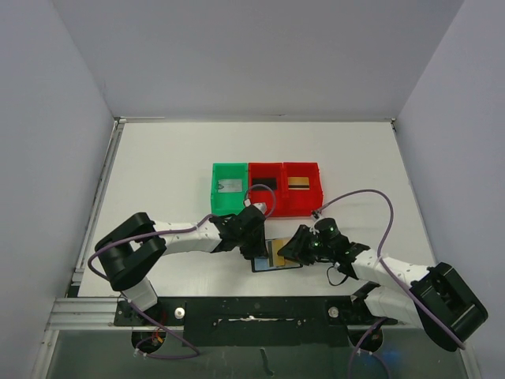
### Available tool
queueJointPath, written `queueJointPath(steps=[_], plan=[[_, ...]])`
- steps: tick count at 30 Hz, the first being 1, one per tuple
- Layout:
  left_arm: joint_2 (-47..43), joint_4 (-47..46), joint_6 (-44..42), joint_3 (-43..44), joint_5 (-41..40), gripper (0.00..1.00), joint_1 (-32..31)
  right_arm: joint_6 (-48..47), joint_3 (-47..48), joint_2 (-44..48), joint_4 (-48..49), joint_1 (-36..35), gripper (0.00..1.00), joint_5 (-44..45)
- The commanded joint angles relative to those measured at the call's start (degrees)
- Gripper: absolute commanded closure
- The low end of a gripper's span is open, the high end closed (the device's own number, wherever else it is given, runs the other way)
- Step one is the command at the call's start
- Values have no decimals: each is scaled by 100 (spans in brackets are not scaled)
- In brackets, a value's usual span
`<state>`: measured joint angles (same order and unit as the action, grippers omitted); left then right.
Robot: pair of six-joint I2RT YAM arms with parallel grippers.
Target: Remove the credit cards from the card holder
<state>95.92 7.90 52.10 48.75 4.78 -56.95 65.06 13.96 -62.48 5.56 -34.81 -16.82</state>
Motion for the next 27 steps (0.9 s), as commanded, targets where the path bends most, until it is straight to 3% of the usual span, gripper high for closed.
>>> queueJointPath(steps=[1,12,19,27], plan=[[136,401,-105,-106,-215,97,-27,-212,161,-262,542,143,69,-230],[124,432,-108,-76,-235,98,-40,-608,204,-687,923,156,81,-686],[70,453,-106,-57,-249,98,-36,-568,169,-877,1168,158,97,-732],[-29,714,-138,-83,-541,98,-45,-1065,248,-161,179,451,100,-556]])
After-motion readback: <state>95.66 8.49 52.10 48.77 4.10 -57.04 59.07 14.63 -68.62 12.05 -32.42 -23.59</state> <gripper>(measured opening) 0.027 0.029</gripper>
